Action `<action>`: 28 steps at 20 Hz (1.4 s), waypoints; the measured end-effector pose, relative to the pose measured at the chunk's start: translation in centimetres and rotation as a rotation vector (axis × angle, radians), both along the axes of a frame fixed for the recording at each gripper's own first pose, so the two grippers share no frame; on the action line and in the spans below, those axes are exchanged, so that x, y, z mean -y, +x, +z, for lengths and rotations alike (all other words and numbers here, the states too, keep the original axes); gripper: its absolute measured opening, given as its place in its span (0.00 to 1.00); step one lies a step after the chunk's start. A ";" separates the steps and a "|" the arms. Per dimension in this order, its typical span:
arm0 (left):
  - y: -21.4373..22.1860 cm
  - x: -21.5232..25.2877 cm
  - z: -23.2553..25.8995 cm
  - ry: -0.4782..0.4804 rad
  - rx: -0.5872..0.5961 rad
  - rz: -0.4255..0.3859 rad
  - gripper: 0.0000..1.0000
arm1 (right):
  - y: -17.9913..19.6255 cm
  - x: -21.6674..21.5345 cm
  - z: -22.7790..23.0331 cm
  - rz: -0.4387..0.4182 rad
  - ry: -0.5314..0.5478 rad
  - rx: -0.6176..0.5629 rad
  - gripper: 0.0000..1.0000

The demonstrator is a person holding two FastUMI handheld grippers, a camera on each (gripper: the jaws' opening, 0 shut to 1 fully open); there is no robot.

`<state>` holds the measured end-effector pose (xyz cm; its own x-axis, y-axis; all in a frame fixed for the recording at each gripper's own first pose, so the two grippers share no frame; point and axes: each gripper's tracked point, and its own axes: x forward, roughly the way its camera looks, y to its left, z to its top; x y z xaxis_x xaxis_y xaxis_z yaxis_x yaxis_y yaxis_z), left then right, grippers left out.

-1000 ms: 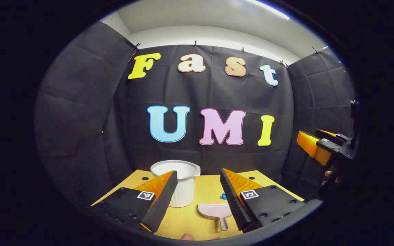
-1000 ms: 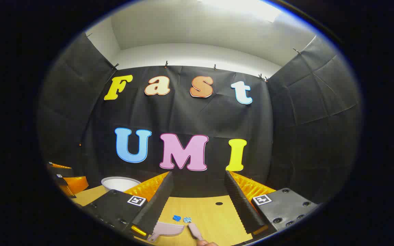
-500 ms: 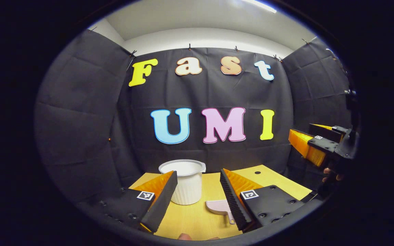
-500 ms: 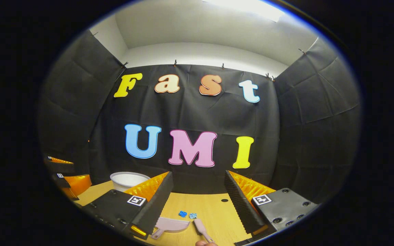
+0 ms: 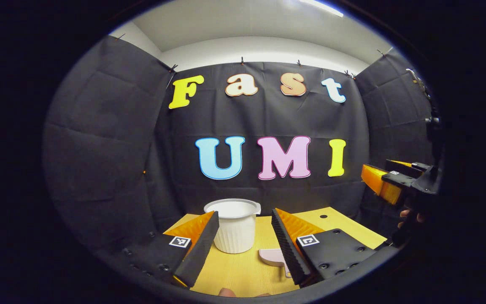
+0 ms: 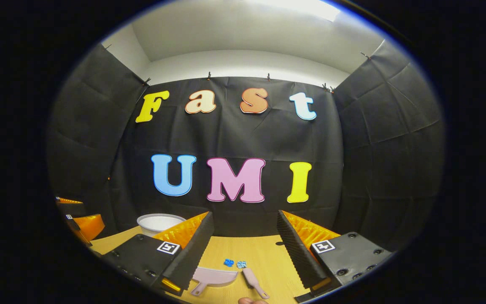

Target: Pick up the small broom and dustpan from the desktop, sweep the trash into the dustpan with the broom, and then empty the trash into the garbage bin.

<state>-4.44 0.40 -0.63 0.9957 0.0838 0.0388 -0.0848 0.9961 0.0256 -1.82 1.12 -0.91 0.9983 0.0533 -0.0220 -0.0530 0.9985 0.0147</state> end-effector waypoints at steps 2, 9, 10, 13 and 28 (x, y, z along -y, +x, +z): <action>0.0 0.0 0.6 -0.010 0.021 -0.006 0.74 | -0.4 -0.1 0.6 0.012 -0.027 0.020 0.92; 0.5 1.1 1.1 -0.017 0.026 -0.032 0.72 | -1.6 0.7 1.2 0.007 -0.008 0.021 0.92; 0.6 1.4 1.2 -0.017 0.026 -0.039 0.74 | -1.6 1.1 1.5 0.002 -0.001 0.024 0.96; 1.3 1.7 1.3 -0.045 0.037 -0.038 0.74 | -1.1 3.0 0.9 -0.039 -0.021 0.018 0.92; 10.3 6.9 -2.0 -0.115 -0.085 -0.058 0.75 | 6.9 6.9 -1.4 0.010 -0.142 0.052 0.93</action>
